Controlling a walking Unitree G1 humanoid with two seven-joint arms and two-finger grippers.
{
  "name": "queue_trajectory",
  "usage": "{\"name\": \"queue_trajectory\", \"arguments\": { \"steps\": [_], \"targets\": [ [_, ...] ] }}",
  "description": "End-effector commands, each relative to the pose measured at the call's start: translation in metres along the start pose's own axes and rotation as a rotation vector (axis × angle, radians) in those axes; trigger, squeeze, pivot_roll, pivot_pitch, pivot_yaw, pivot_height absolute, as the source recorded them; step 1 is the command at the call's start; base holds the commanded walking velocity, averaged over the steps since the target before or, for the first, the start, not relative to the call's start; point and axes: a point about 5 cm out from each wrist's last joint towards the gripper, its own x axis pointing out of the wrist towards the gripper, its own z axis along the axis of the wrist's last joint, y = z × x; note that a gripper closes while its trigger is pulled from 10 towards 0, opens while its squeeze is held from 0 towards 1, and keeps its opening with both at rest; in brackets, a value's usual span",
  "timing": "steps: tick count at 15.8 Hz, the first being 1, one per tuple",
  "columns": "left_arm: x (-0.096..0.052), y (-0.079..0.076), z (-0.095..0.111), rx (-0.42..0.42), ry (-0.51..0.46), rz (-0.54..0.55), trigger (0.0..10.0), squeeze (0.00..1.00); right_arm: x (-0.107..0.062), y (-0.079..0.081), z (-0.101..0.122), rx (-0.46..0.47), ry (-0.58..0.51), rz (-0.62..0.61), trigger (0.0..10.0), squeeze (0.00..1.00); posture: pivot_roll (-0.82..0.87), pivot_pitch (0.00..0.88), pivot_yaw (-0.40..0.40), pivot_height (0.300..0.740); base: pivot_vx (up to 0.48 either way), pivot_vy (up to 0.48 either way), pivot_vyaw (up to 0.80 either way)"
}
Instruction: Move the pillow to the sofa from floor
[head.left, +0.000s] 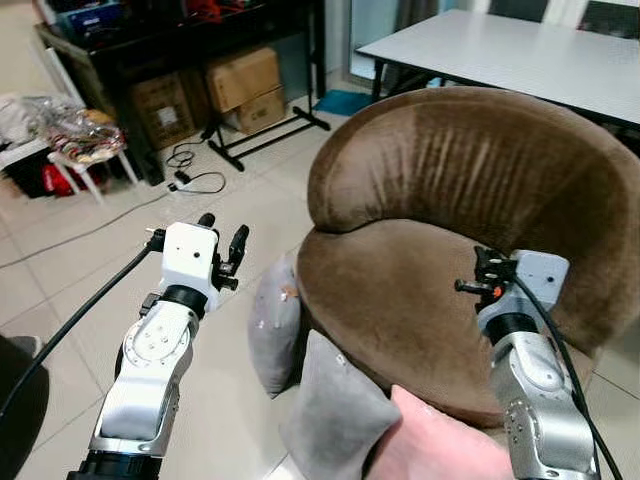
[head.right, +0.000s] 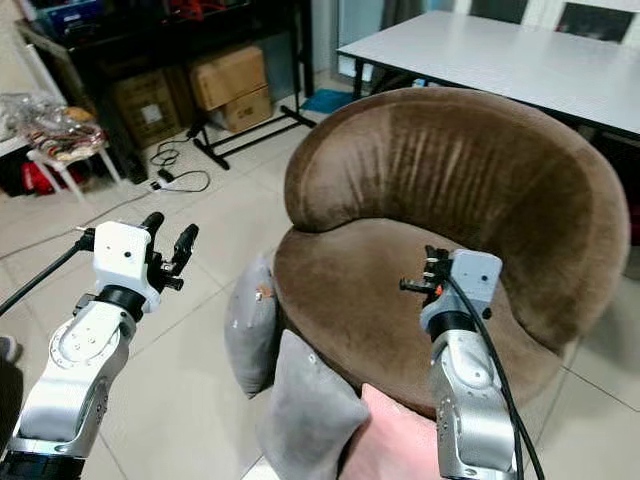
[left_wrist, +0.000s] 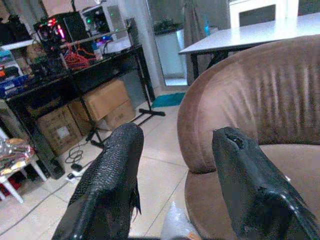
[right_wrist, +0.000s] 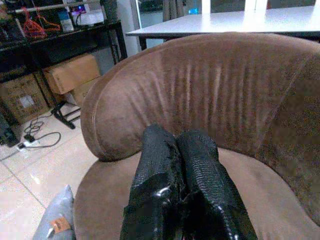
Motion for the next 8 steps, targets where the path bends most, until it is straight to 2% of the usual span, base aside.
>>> {"name": "queue_trajectory", "arguments": {
  "steps": [1,4,7,8],
  "targets": [
    [0.0012,0.0043,0.0,0.011,0.001,0.015,10.0,0.0,0.0032,0.009,0.001,-0.001,0.0,0.046,10.0,0.0,-0.15,0.0,0.077,0.74,0.0,0.0,0.0],
    [0.002,0.0068,0.0006,0.02,-0.005,0.02,10.0,0.0,0.0049,0.0137,-0.0007,-0.073,-0.012,0.048,10.0,0.0,-0.16,0.0,0.082,0.74,0.0,0.0,0.0],
    [0.0008,0.0057,0.0005,0.029,-0.008,0.012,10.0,0.0,0.0027,0.0138,0.0003,-0.044,-0.042,0.027,10.0,0.0,-0.14,0.0,0.078,0.74,0.0,-0.265,0.0],
    [-0.0021,0.0072,-0.0001,0.029,-0.003,0.021,10.0,0.0,0.0038,0.0172,0.0008,-0.017,-0.056,0.065,10.0,0.0,-0.13,0.0,0.069,0.74,0.0,-0.27,0.0]
  ]
}}
